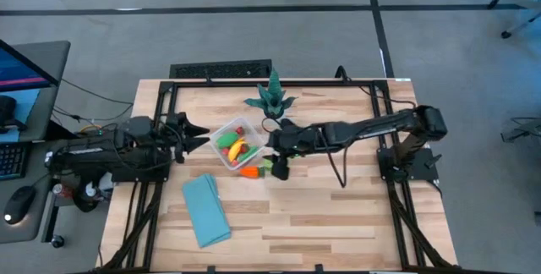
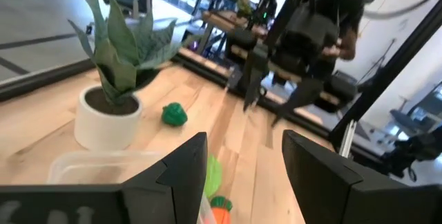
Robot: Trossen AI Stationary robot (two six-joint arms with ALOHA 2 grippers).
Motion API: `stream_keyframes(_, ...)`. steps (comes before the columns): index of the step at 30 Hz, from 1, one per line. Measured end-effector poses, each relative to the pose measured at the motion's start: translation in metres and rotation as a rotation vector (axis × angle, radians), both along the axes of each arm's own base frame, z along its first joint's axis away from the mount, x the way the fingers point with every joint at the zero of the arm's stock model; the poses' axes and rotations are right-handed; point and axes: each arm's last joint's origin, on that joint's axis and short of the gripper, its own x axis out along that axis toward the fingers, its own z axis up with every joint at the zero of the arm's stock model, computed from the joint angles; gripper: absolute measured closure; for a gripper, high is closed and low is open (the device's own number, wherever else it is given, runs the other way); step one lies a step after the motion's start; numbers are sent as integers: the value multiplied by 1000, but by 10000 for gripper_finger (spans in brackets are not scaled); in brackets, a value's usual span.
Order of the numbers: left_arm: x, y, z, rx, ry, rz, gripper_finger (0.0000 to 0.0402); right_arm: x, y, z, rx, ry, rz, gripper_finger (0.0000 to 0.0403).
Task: Pick and placing Produce into tupperware
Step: Put the green bell pepper into the transparent container
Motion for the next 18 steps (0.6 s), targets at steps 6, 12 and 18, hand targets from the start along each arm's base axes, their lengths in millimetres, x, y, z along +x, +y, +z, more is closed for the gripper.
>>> stream_keyframes(6, 10, -5, -6, 4, 70, -16, 223, -27, 12, 10, -32, 126, -43, 223)
stream_keyframes(12, 17, -11, -10, 13, 104, -23, 223, -53, 27, 17, -107, 185, -140, 225)
stream_keyframes(18, 19, -15, -11, 26, 120, -11, 223, -88, 39, 6, -79, 136, -297, 227)
